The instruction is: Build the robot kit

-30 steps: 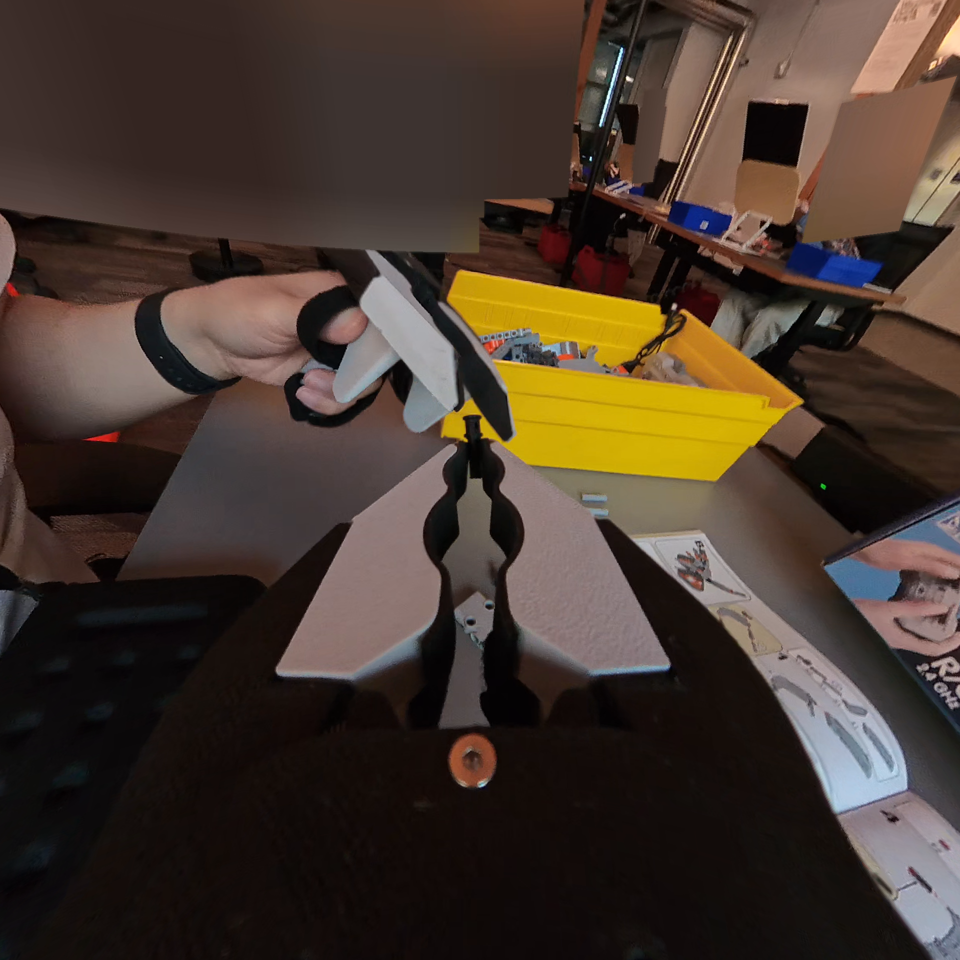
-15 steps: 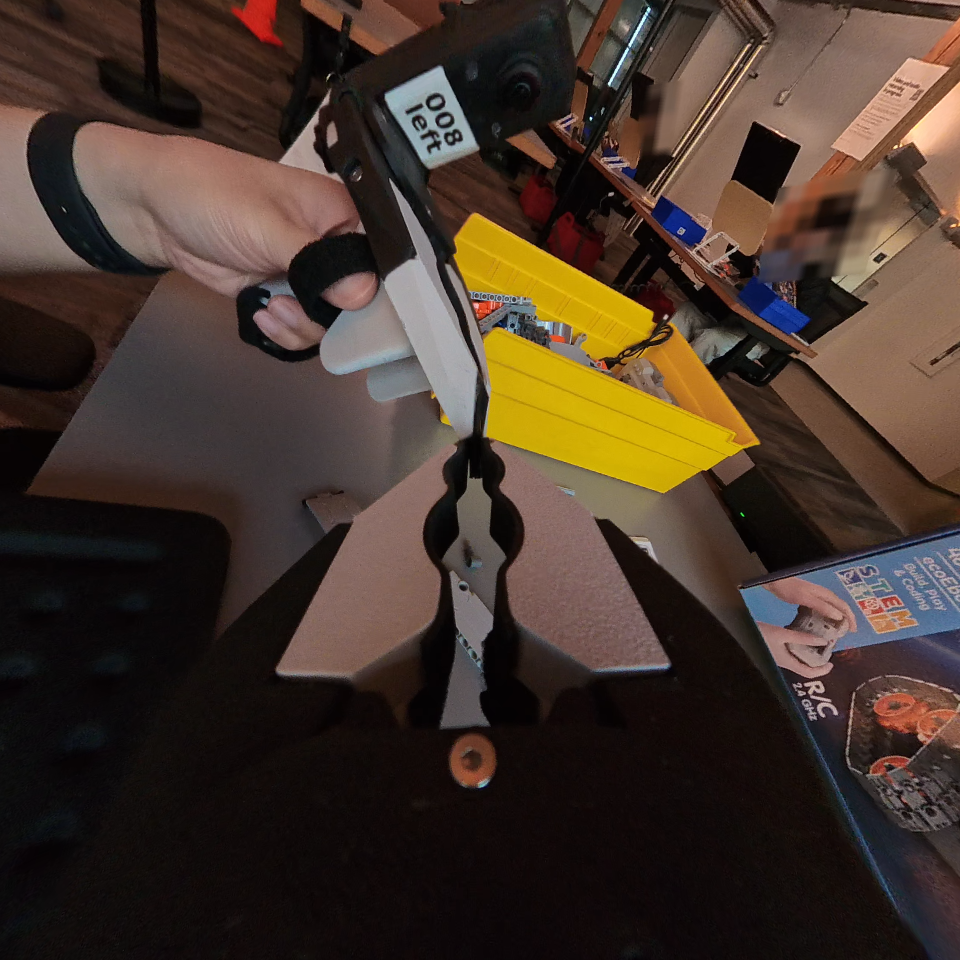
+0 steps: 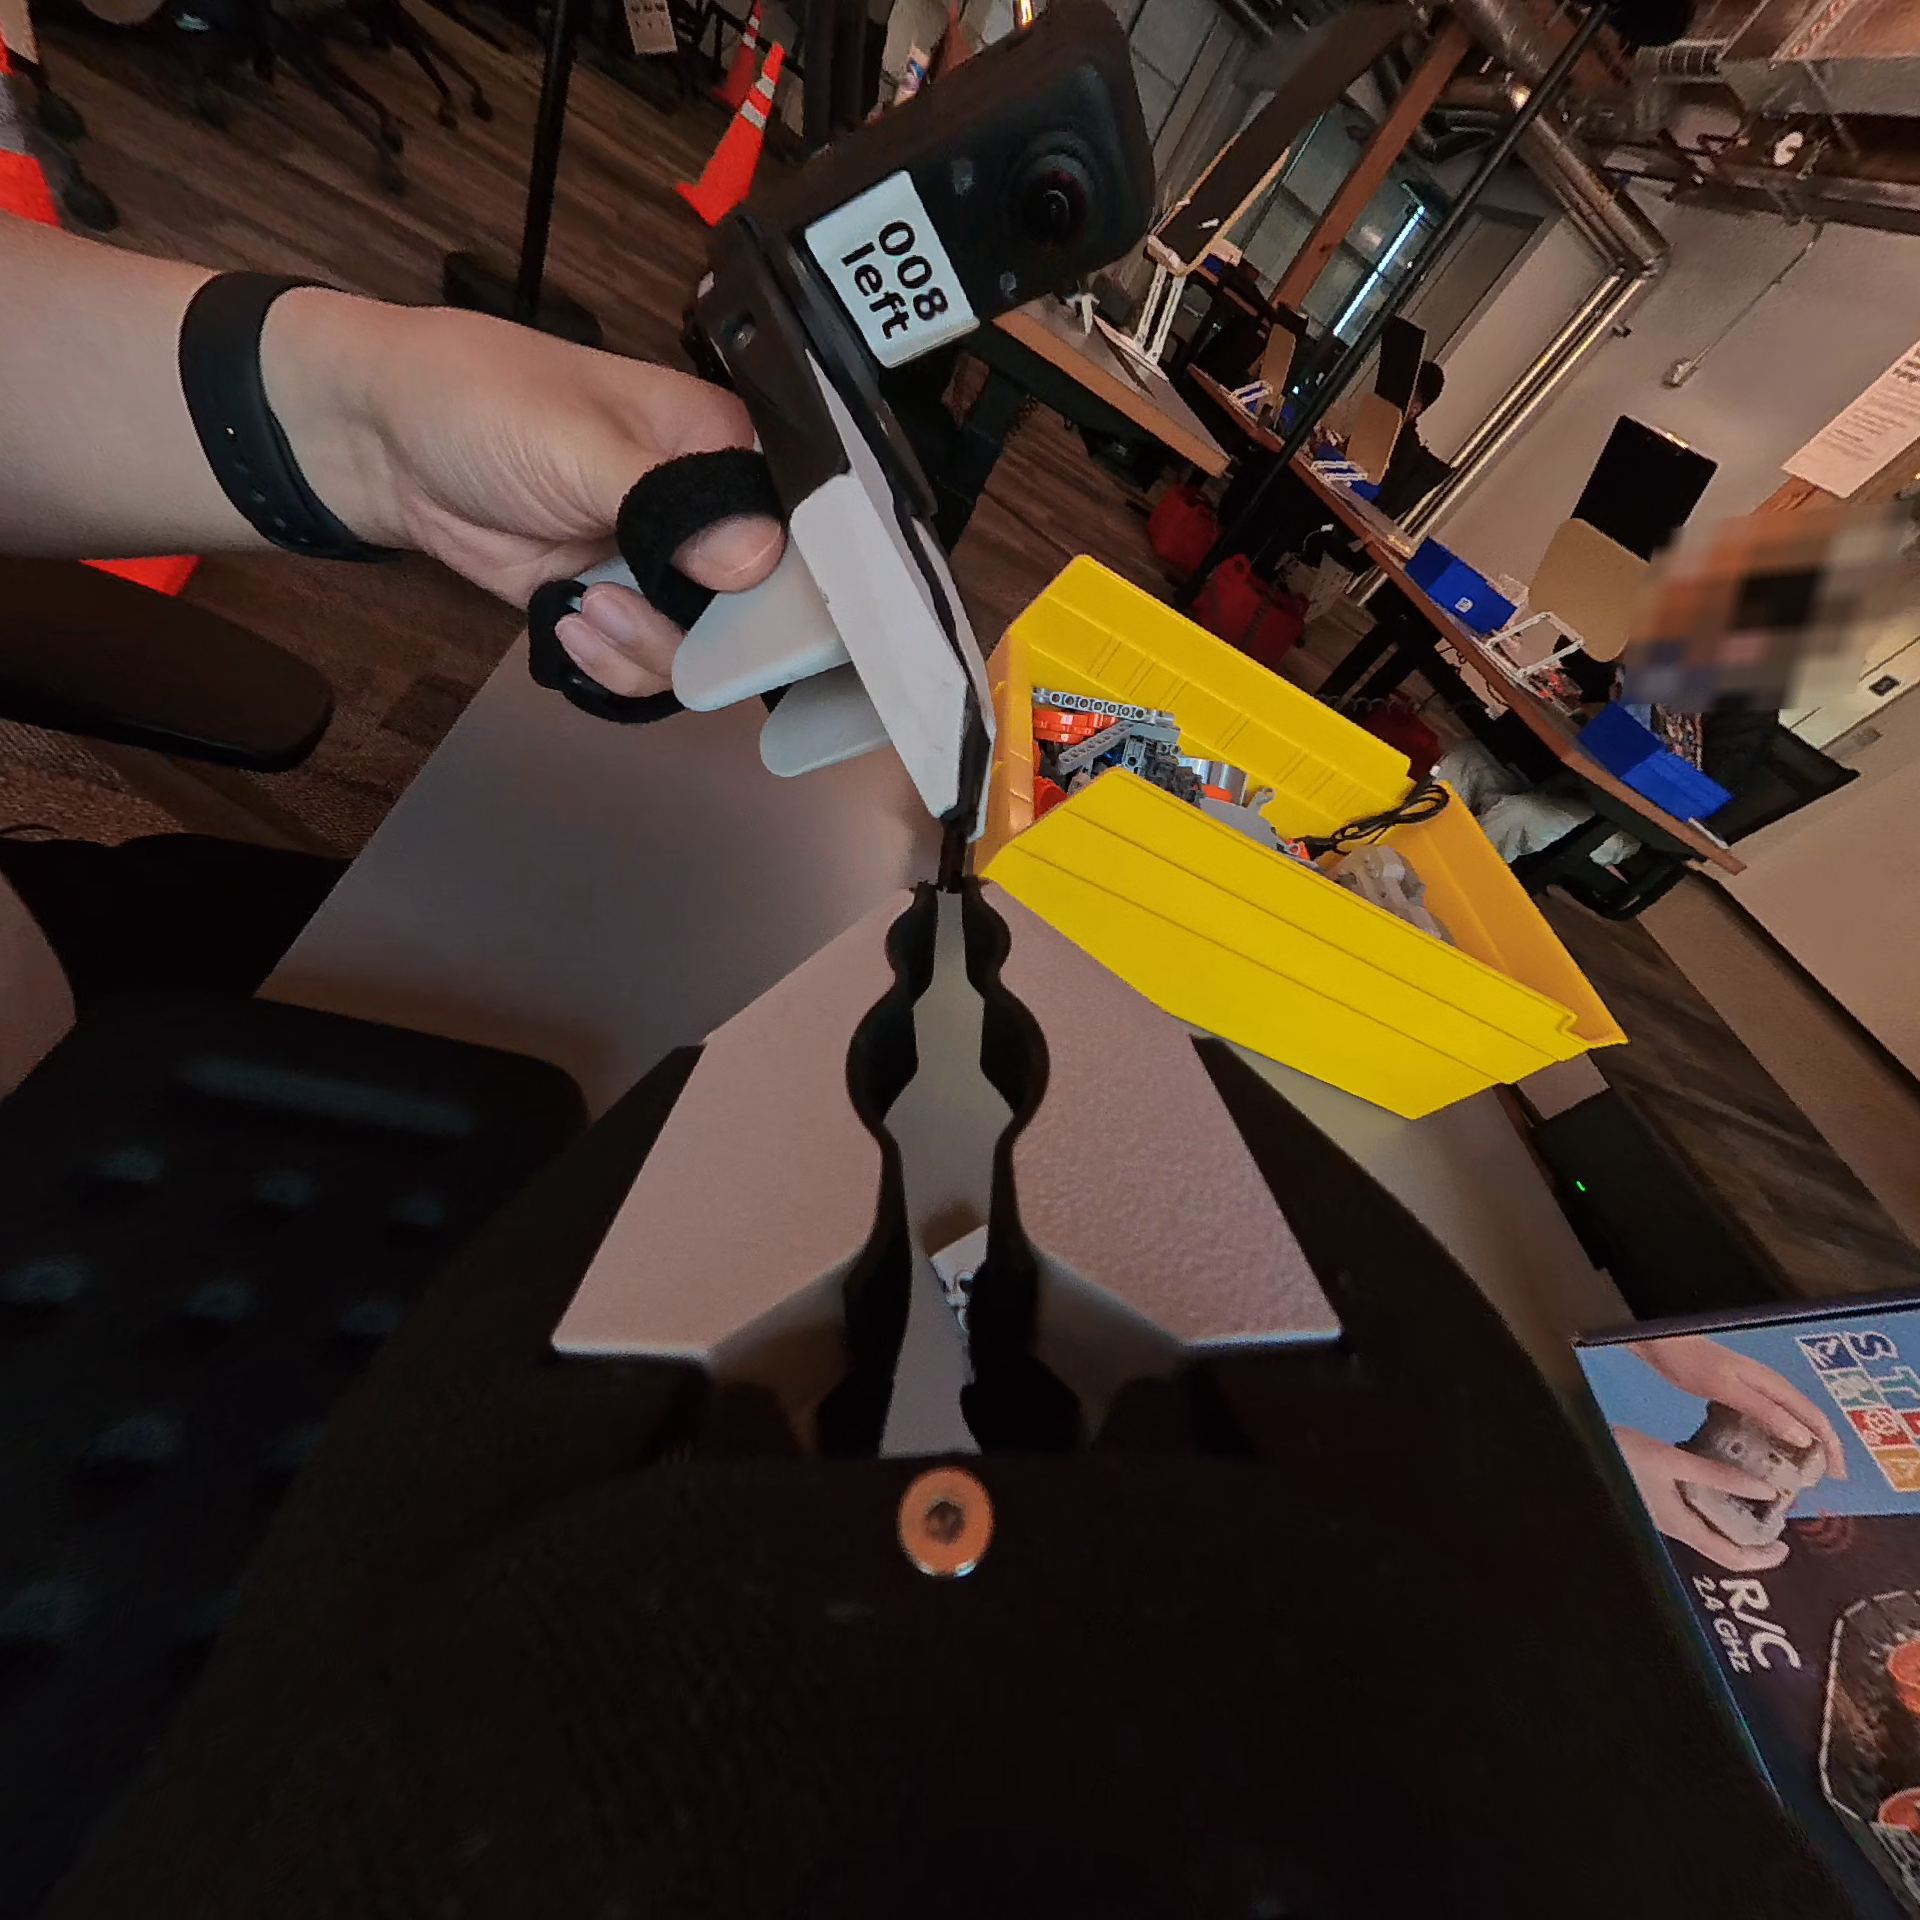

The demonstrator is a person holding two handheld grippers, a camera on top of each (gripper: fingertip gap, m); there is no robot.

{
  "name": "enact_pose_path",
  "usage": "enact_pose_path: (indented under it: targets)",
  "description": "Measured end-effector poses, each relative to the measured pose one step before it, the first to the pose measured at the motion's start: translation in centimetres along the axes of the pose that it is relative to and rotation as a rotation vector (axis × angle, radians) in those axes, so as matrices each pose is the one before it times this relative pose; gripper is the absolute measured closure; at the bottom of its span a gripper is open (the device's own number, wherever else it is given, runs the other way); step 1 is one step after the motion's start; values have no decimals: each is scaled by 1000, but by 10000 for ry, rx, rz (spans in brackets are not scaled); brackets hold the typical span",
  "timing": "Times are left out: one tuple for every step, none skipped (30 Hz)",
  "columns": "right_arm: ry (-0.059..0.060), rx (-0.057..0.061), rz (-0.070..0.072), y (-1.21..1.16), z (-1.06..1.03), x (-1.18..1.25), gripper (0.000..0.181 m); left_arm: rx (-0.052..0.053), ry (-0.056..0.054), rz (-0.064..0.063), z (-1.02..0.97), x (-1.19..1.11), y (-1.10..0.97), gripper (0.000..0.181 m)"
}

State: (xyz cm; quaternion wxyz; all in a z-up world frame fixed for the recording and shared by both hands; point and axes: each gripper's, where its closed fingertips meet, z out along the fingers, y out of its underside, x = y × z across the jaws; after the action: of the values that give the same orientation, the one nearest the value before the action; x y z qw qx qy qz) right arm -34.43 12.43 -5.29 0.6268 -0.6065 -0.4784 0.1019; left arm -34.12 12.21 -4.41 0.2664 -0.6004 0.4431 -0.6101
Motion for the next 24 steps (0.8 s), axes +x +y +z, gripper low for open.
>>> enact_pose_path:
  targets:
    - [-78, 13, 66, -35, 46, -128, 177, -37, -49, 49, -90, 78, 71, 176]
    - [-55, 7, 76, -27, 42, -103, 176, -41, -50, 33, -68, 48, 73, 176]
    - [17, 76, 8, -147, 24, -25, 173, 16, -16, 32, -78, 88, 7, 176]
    - [81, 92, -3, -220, 2, 48, 171, 86, -21, 25, -82, 76, -89, 176]
    - [-10, 45, 7, -141, 6, -67, 171, 67, -26, 29, -74, 73, -64, 176]
    - [-55, -2, 38, -64, 6, -116, 173, -16, -23, 8, -38, 37, 44, 176]
    - [14, 7, 29, -37, -4, -11, 175, -28, -1, 1, -11, 46, 53, 176]
    - [34, 18, -6, -57, -47, 33, 177, -7, 11, -2, 6, 74, 28, 176]
    - [0, 10, -1, -76, -30, -1, 177, 42, 19, 11, -11, 78, -44, 176]
    - [-1, -19, 28, -50, -43, 17, 177, 33, 13, 23, 0, 68, -53, 176]
    - [49, -6, 23, -87, -58, 92, 177, 66, -21, 16, 10, 5, -98, 176]
    - [0, 8, -47, -125, -67, -15, 177, 122, -76, -2, 3, -63, -195, 171]
    - [-39, 36, -99, -161, -84, -85, 177, 67, -136, -6, 49, -172, -144, 158]
    - [43, 14, -124, -107, -77, 18, 177, -69, -51, 43, 60, -90, 9, 158]
    - [79, -35, -121, -4, -47, 94, 177, -167, 110, 100, 96, 155, 143, 162]
    - [-13, -88, -91, 115, 3, -27, 177, -242, 140, 113, 129, 244, 241, 168]
    - [-16, -103, -77, 151, 15, -25, 177, -239, 43, 127, 137, 126, 231, 172]
    - [20, -47, -92, 81, 4, -6, 177, -197, -27, 165, 120, 46, 205, 175]
    - [-11, -55, -90, 61, 16, -56, 177, -164, -67, 177, 93, 7, 149, 176]
    - [2, -55, -100, 40, 8, -44, 177, -119, -90, 168, 57, -13, 106, 176]
    - [23, 8, -129, -60, 7, -48, 177, -82, -60, 160, 47, 45, 73, 176]
    - [-25, 55, -143, -149, -10, -136, 177, -61, 6, 150, 58, 147, 64, 176]
    - [-44, 12, -126, -78, 13, -171, 177, -40, 24, 150, 67, 192, 73, 175]
    - [57, -42, -129, 7, 25, -8, 177, -78, 22, 167, 69, 184, 139, 173]
